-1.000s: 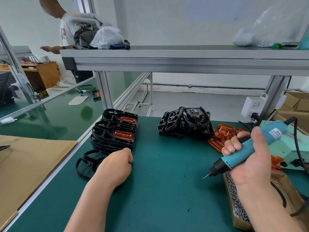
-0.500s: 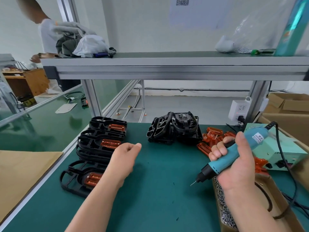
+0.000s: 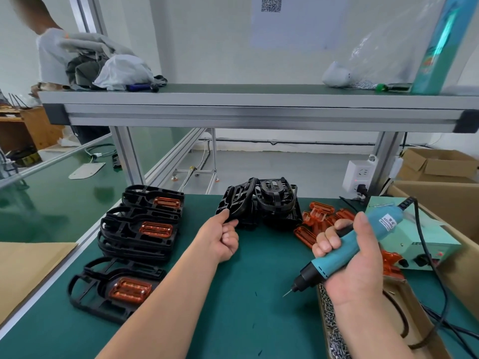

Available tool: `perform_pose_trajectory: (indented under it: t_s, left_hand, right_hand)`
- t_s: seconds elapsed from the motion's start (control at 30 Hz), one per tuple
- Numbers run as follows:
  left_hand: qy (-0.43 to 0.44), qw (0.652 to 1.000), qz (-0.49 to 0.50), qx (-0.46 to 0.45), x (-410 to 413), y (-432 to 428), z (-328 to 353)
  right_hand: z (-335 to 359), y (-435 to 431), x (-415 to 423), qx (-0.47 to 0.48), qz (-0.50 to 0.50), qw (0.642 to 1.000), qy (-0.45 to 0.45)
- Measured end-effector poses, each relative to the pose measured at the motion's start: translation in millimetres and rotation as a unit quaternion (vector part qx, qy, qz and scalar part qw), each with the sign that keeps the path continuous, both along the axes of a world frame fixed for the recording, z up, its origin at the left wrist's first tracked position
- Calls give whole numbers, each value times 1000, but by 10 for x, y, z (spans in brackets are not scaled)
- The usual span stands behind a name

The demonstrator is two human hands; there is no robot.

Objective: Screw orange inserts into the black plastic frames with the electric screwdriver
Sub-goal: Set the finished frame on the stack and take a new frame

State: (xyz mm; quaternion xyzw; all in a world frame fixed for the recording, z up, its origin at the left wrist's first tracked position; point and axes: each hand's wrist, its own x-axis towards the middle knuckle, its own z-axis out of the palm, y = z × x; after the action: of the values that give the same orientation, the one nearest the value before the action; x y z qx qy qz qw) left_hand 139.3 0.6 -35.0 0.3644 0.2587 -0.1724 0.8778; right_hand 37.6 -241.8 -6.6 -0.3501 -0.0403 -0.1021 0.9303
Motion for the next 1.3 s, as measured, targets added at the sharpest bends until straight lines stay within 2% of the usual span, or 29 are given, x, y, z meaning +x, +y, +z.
perform_pose_trajectory:
  t_s: [0.13,0.53,0.63,0.77,0.9,0.97,1.17,1.3]
  left_hand:
    - [-12,1000,5,-2,-12,1,-26]
    - [-88,984,-30,154,-603,96,-6]
    - [-130,954,-116,246,-887,249,59]
    - [-182,862,-276,385,-1206,392,255]
    - [-193,789,-357,462,-1408,441,384]
    - [-192,776,-373,471,-1463,484,383]
    - [-158,769,-403,470,-1584,673,299]
    - [-162,749,-429,479,-1599,750,306]
  right_hand:
    - [-16,-3,16,1,-4,1000,6]
    - [14,-71,25,16,-23,999,18]
    - [59,-146,40,35,-38,998,24]
    - [98,-288,62,55,-53,997,16]
    - [117,-404,72,67,-65,995,22]
    - [114,-426,82,72,-73,994,26]
    - [104,-414,88,66,-64,995,27]
    - [89,-426,94,71,-65,995,37]
